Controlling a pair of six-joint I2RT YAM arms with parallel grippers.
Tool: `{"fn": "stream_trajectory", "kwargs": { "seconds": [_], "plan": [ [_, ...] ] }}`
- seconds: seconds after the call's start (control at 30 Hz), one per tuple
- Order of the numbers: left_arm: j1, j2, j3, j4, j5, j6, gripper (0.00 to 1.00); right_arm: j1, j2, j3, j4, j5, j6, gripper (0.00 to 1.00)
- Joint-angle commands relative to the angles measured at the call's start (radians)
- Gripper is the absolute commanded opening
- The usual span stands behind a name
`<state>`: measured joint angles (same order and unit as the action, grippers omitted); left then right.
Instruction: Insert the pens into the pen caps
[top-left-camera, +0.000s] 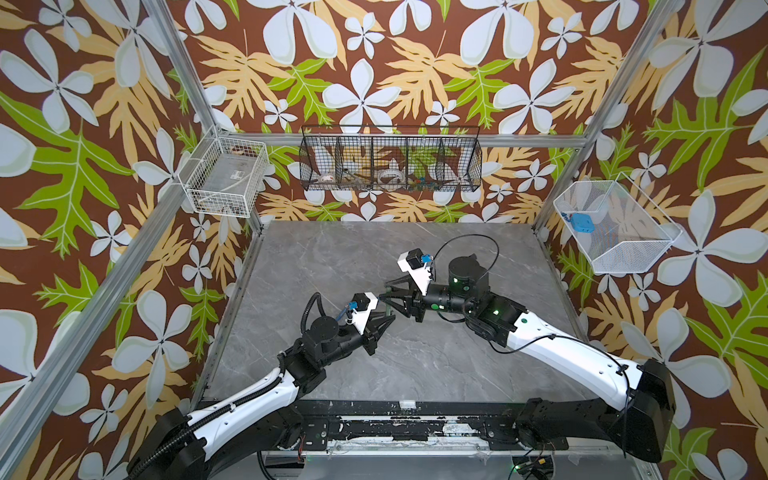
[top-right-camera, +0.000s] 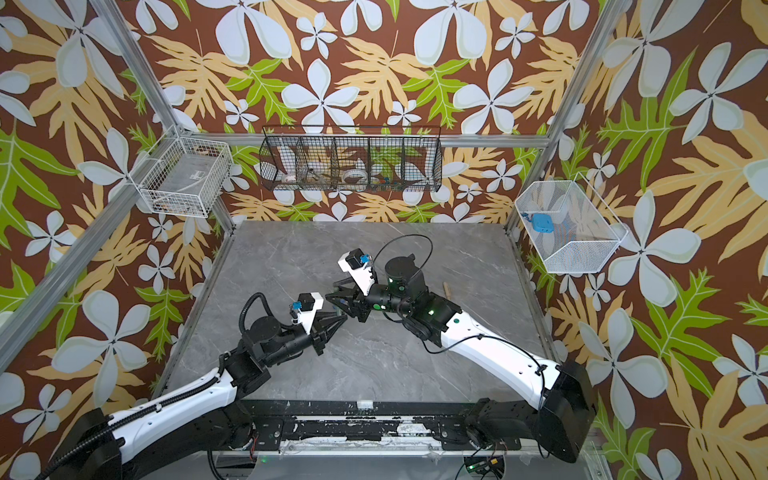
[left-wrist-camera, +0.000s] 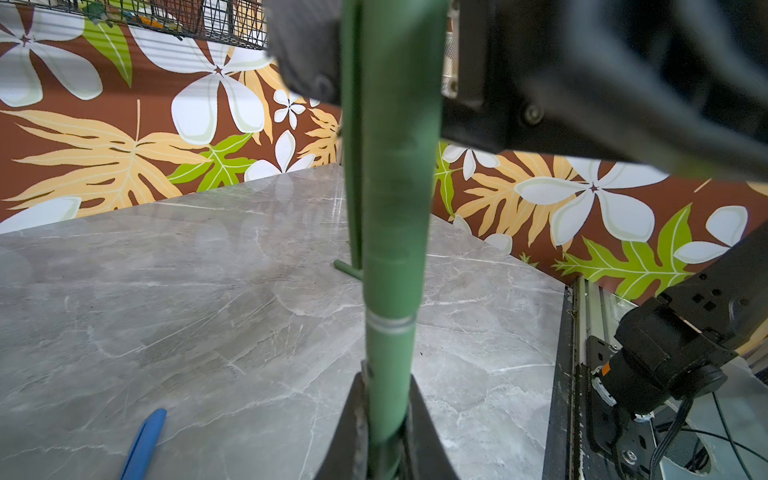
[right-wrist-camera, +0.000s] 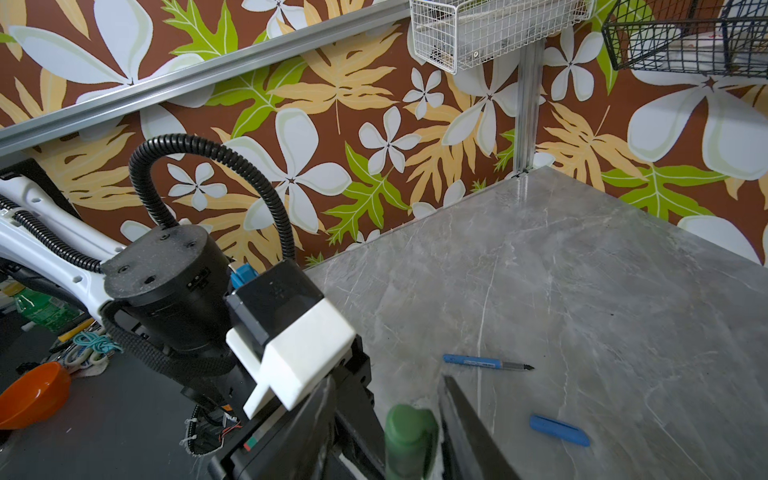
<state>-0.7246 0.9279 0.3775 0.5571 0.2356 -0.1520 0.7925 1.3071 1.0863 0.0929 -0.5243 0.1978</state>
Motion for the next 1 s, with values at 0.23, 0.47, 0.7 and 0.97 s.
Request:
{"fn": "stream_trajectory", "kwargs": {
  "seconds": [0.23,0.47,0.7,0.97],
  "plan": [
    [-0.001,0.000,-0.001,0.029,-0.065,-0.001,0.00,0.002,0.014,-0.005,0.007,-0.035,0.003,0.21],
    [-0.001,0.015,-0.015,0.076,-0.119,-0.003,0.00,0.002,0.018,-0.001,-0.027,-0.044,-0.002,0.08],
    [-0.001,0.023,0.077,0.011,-0.148,0.011,0.00,0.002,0.030,0.025,-0.147,-0.030,-0.053,0.01],
    [-0.001,0.009,0.108,0.051,-0.216,0.066,0.00,0.001,0.003,0.017,-0.278,-0.010,-0.105,0.00]
  ]
}}
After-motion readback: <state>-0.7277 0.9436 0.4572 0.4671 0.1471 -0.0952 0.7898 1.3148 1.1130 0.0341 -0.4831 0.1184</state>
